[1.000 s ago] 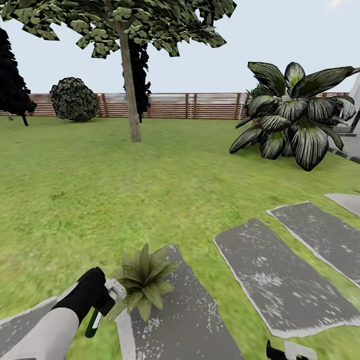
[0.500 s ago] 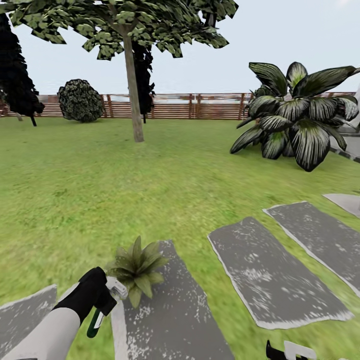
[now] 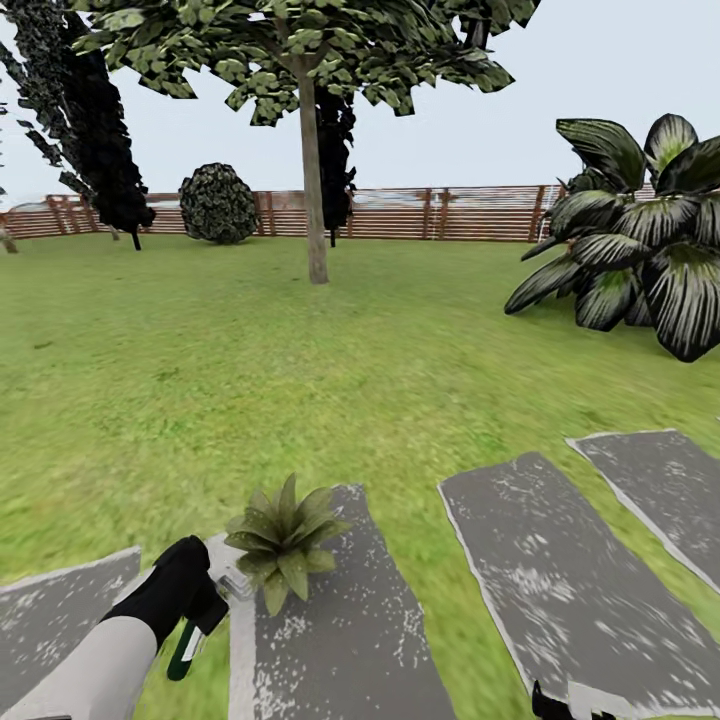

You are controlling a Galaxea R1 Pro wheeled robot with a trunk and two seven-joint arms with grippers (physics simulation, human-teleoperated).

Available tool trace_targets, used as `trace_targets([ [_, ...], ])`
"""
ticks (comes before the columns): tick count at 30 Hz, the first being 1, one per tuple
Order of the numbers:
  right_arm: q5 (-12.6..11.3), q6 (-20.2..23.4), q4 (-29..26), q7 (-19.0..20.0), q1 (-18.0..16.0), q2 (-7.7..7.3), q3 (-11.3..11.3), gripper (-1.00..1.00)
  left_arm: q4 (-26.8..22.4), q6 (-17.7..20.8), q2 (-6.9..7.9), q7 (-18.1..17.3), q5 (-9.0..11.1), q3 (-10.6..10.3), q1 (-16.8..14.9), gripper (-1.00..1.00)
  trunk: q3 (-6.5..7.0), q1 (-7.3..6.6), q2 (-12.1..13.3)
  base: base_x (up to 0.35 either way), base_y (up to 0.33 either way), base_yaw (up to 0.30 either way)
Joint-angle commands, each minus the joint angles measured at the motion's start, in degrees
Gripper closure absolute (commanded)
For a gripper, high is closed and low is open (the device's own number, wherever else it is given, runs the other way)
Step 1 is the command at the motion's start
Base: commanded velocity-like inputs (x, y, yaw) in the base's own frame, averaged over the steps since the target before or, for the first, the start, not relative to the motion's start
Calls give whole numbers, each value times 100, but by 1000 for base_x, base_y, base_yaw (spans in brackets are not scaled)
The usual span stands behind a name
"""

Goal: Pick up the pesticide atomizer in the garden and spray insectifuge to fully cover both potted plants in the garden.

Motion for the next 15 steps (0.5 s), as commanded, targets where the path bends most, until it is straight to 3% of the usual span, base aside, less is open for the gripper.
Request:
trace_targets([
  [1, 14, -18, 4, -4, -3, 0, -22, -100, 4, 22, 96, -57, -3, 42, 23, 100, -6, 1, -2, 228, -210, 279],
  [3, 14, -18, 4, -4, -3, 0, -22, -100, 19, 16, 352, -63, 28, 64, 169, 100, -6, 1, -2, 203, -225, 274],
  [6, 14, -18, 4, -4, -3, 0, -22, -100, 23, 7, 429, -58, 37, 68, 333, 100, -6, 1, -2, 179, -234, 136],
  [15, 14, -18, 5, -4, -3, -18, -24, -100, -88, 21, 202, -48, 42, 89, 396, 100, -6, 1, -2, 47, -264, 7],
])
